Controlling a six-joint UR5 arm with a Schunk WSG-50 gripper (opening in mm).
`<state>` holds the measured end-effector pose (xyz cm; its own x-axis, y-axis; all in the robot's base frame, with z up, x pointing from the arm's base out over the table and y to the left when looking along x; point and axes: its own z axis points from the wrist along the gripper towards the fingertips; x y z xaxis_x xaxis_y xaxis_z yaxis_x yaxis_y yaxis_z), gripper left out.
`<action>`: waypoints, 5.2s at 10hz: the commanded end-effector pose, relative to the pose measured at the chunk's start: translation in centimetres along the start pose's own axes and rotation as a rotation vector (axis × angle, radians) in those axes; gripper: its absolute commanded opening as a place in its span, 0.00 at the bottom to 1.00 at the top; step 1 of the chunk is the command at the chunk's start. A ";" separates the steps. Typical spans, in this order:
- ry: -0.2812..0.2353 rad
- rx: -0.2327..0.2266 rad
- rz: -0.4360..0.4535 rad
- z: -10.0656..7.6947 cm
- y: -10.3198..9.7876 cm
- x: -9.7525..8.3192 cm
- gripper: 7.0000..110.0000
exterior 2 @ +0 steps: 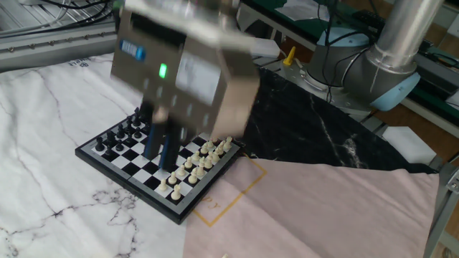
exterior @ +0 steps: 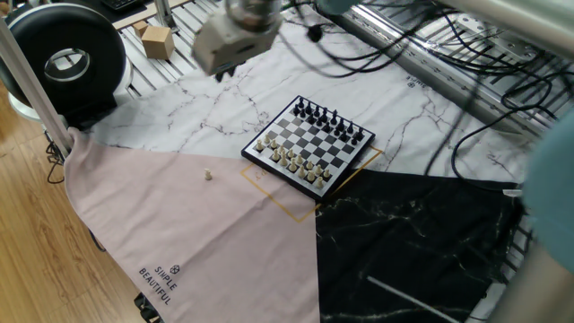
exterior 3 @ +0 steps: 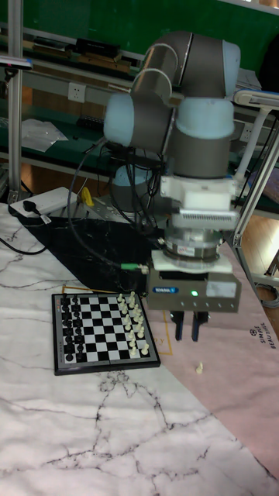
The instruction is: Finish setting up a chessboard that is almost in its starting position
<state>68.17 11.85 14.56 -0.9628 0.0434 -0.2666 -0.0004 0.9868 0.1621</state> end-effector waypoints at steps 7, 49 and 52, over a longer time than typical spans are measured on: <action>0.141 0.091 0.019 4.8 2.2 3.7 0.15; 0.328 0.097 -0.043 13.8 4.7 11.5 0.15; 0.326 0.101 -0.033 13.8 4.6 11.4 0.15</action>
<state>60.75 18.97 -0.99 -0.9979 -0.0398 0.0504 -0.0372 0.9980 0.0512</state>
